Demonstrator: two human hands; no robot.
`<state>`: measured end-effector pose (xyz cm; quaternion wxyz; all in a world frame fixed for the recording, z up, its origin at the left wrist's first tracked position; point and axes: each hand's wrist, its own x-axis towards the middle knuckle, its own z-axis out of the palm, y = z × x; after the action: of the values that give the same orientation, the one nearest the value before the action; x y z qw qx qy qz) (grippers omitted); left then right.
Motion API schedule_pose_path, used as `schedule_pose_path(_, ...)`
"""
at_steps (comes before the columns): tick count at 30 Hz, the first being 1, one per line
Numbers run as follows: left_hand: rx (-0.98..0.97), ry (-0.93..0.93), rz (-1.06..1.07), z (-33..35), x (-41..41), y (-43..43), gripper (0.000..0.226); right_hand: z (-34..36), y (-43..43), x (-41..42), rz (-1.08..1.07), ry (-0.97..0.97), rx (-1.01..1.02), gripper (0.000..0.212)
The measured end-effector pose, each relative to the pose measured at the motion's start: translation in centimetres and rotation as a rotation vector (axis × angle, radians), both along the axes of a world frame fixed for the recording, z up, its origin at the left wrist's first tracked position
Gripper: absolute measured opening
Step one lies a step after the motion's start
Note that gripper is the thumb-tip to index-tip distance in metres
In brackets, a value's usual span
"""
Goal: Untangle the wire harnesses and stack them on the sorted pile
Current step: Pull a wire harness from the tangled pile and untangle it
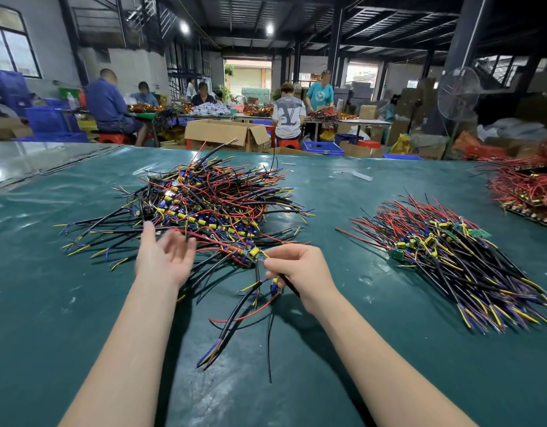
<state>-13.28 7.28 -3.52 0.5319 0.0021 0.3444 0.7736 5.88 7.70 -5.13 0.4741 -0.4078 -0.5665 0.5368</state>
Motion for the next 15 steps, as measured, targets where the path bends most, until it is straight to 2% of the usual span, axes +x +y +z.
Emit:
schedule_pose_path(1,0.024,0.079,-0.122,-0.1,0.4,-0.1,0.049,0.1,-0.1,0.0,-0.001,0.021,0.002,0.022)
schedule_pose_path(3,0.039,0.29,-0.393,-0.3,1.9,-0.1,0.049,0.1,-0.1,0.1,0.007,0.047,0.007,0.023)
schedule_pose_path(6,0.022,0.576,-0.647,-0.4,4.3,0.1,0.022,0.3,-0.1,0.2,0.02,0.05,0.021,0.023)
schedule_pose_path(10,-0.006,0.637,-0.536,-0.4,5.6,0.5,0.011,0.6,0.1,0.3,0.034,0.046,0.008,0.022)
schedule_pose_path(15,-0.049,0.549,-0.488,-0.8,6.5,0.1,0.01,0.4,0.0,0.2,-0.013,-0.029,0.026,0.026)
